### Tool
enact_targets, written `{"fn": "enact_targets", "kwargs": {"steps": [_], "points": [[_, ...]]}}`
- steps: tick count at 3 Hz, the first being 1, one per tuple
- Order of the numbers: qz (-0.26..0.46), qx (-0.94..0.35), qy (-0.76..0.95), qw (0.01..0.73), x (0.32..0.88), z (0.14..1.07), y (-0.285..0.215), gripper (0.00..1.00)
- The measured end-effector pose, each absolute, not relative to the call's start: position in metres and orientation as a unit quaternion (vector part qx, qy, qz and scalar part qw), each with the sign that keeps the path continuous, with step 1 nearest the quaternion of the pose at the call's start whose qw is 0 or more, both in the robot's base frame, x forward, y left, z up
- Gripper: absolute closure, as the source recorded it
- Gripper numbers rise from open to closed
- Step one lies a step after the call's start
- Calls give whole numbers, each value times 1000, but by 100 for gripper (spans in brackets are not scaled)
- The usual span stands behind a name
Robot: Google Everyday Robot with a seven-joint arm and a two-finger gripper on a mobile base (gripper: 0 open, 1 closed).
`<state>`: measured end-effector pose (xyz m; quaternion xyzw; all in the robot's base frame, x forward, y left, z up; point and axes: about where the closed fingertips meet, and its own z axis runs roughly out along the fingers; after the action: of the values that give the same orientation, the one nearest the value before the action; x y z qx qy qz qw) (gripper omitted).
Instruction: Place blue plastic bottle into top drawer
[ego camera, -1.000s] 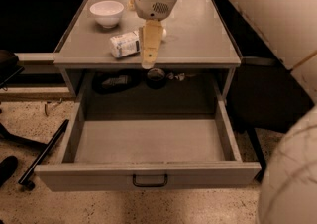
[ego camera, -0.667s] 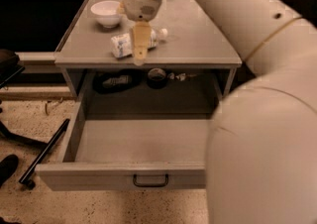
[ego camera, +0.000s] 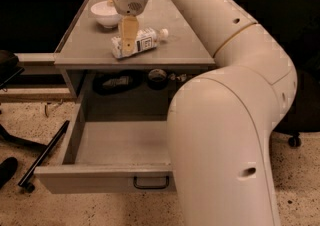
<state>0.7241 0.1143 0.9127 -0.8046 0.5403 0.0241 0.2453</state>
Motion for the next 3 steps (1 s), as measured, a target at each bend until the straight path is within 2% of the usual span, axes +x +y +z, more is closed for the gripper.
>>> {"fn": "enact_targets", "kwargs": {"steps": [3], "points": [[39, -793, 545, 270, 779, 864, 128, 0]]}}
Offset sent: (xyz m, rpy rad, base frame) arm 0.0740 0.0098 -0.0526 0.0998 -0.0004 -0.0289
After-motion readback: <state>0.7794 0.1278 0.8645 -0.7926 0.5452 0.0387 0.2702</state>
